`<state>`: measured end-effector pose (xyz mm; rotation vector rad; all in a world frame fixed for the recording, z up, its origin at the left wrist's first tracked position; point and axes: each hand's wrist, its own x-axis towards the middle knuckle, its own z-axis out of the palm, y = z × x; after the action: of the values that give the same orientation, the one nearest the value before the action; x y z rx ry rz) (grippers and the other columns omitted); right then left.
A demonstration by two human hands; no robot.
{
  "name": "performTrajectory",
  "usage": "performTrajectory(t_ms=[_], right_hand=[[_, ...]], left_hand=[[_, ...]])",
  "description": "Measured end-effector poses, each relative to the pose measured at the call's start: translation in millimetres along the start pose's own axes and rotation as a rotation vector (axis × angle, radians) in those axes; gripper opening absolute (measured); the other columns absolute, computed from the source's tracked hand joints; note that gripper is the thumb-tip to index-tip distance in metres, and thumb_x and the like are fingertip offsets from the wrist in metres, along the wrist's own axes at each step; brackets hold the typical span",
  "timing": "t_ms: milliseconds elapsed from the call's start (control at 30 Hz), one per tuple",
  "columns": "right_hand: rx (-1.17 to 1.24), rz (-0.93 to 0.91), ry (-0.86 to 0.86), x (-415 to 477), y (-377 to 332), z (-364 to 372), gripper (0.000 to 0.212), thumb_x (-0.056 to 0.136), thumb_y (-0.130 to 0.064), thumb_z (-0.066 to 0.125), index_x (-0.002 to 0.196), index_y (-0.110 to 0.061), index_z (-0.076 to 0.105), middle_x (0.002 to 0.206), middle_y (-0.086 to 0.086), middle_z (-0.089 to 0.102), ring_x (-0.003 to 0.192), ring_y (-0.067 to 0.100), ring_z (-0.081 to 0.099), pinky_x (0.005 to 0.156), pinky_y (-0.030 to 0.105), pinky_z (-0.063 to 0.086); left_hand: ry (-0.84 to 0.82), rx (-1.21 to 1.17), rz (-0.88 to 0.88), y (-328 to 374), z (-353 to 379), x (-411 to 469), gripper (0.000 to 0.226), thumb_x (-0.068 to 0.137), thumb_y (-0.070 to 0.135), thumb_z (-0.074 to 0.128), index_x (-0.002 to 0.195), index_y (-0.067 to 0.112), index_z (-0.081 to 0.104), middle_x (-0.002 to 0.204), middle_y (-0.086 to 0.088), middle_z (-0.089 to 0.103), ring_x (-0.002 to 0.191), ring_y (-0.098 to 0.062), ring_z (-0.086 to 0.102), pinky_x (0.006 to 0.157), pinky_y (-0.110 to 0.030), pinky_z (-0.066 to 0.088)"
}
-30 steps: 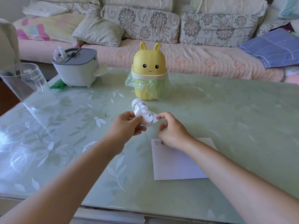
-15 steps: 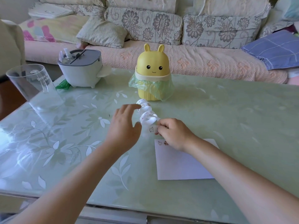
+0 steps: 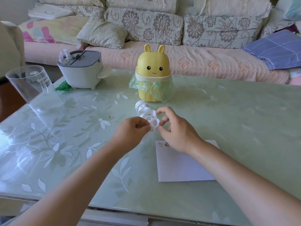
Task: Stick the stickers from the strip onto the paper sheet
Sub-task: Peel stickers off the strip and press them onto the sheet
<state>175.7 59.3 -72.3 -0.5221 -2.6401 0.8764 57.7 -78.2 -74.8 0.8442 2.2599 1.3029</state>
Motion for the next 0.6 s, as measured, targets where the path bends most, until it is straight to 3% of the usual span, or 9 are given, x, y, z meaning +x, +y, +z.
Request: performTrajectory(t_ms=[100,200,300,433,600], right_hand=[[0.157,0.057,0.103,0,1,7,0.028,0.091,-0.027,0.065,0.108,-0.041,0.047,0.089,-0.017,0.065,0.057,0.009,0.057,0.063,0.033,0.050],[0.395,0.135,0.121,1,-4,11,0.019,0.090,-0.024,0.072,0.099,-0.034,0.059,0.082,-0.011,0.070,0.059,0.018,0.065,0.056,0.027,0.048],[0.498,0.176,0.150,1,-8,10,0.016,0.087,-0.016,0.076,0.090,-0.029,0.067,0.077,-0.006,0.071,0.055,0.014,0.063,0.049,0.018,0.045],[0.398,0.165,0.169,1,-4,8,0.014,0.083,-0.023,0.081,0.086,-0.034,0.073,0.078,-0.008,0.071,0.055,0.004,0.056,0.056,0.025,0.050],[0.209,0.073,0.163,-2,-1,10,0.011,0.083,-0.027,0.080,0.094,-0.029,0.079,0.078,-0.017,0.072,0.058,-0.006,0.056,0.062,0.015,0.040]], left_hand=[[0.000,-0.233,-0.136,4,1,-2,0.008,0.090,0.021,0.066,0.084,0.018,0.070,0.067,0.004,0.066,0.058,-0.010,0.053,0.068,-0.030,0.043],[-0.019,-0.348,-0.167,7,4,-3,0.008,0.092,0.018,0.066,0.086,0.014,0.069,0.069,0.005,0.065,0.061,-0.012,0.054,0.070,-0.028,0.046],[-0.052,-0.377,-0.172,8,6,-5,0.008,0.092,0.018,0.066,0.089,0.012,0.070,0.073,0.003,0.065,0.061,-0.011,0.056,0.073,-0.028,0.048],[-0.078,-0.377,-0.188,13,5,-6,0.015,0.094,0.021,0.060,0.089,0.012,0.072,0.079,0.001,0.071,0.063,-0.014,0.060,0.078,-0.031,0.049],[-0.037,-0.338,-0.214,12,7,-5,0.019,0.090,0.032,0.065,0.084,0.018,0.075,0.082,0.001,0.072,0.067,-0.014,0.064,0.081,-0.032,0.052]])
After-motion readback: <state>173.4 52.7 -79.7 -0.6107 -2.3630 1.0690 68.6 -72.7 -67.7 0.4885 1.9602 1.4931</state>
